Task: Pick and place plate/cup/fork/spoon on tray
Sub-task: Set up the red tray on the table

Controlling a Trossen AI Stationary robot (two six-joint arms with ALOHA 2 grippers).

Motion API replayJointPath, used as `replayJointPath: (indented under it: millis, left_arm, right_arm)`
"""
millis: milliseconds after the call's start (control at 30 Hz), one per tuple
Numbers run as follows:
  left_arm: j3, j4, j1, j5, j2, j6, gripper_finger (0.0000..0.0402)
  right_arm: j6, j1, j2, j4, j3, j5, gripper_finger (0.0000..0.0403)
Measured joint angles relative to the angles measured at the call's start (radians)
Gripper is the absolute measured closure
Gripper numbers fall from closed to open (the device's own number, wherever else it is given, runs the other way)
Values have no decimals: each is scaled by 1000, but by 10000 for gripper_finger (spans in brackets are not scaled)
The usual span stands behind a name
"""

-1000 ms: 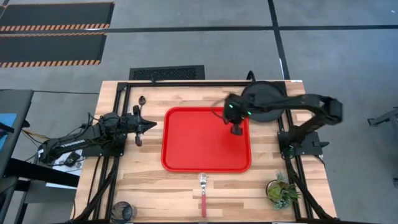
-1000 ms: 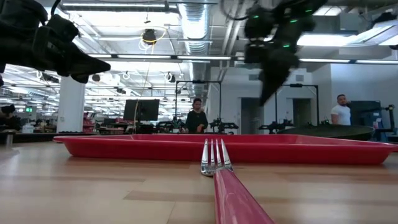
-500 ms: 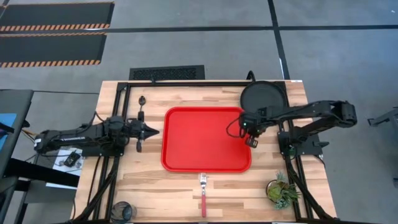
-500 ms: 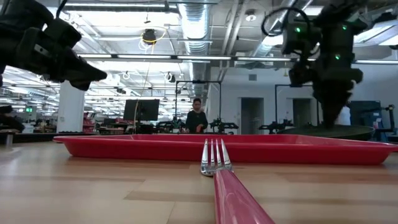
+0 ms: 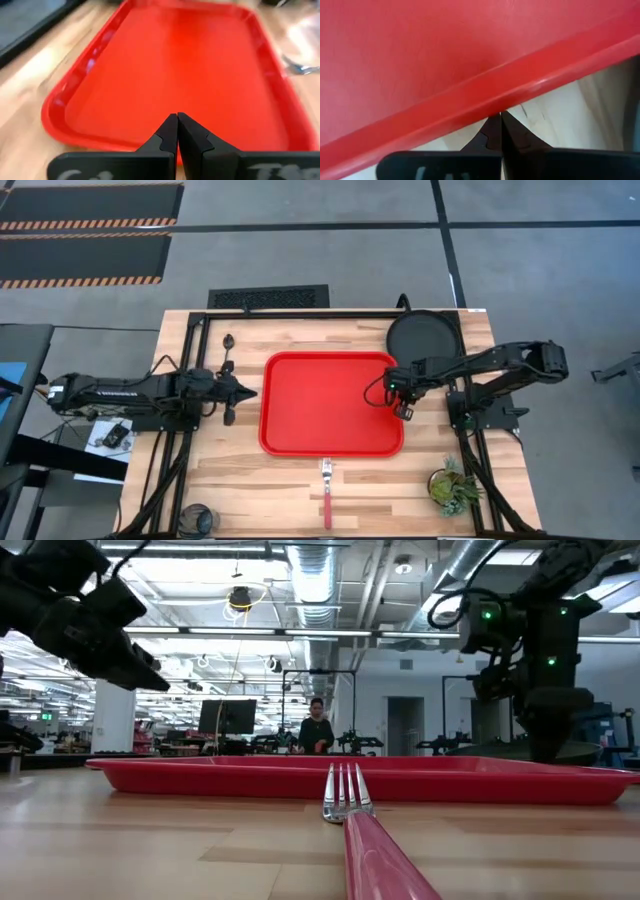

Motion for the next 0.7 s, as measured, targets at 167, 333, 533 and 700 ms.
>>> replayJointPath:
  millis: [167,333,533,700]
  left_arm:
    - [3,-52,-19,-85,77,-101,401]
    - [3,-102,-29,-176,159,-201,401]
    - [3,-99,-31,-188,253,-299,401]
    - [3,-97,-31,-190,316,-349,401]
  right_arm:
    - [-27,-2,23,70,1,0,396]
    - [-27,-1,21,87,1,0,396]
    - [-28,13,21,101,1,-4,396]
    - [-30,17,21,136,1,-5,396]
